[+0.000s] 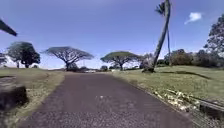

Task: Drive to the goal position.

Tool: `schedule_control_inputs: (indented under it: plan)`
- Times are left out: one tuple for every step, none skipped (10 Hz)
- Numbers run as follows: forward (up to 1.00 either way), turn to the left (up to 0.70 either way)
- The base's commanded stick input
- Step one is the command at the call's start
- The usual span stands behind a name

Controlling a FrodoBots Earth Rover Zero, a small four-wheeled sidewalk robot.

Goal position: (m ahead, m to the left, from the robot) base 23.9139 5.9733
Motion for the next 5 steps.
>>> schedule_control_inputs:
  plan:
    - [1.0,0.4]
    - [1.0,0.2]
    - [1.0,0.03]
    - [1.0,0.07]
    - [1.0,0.32]
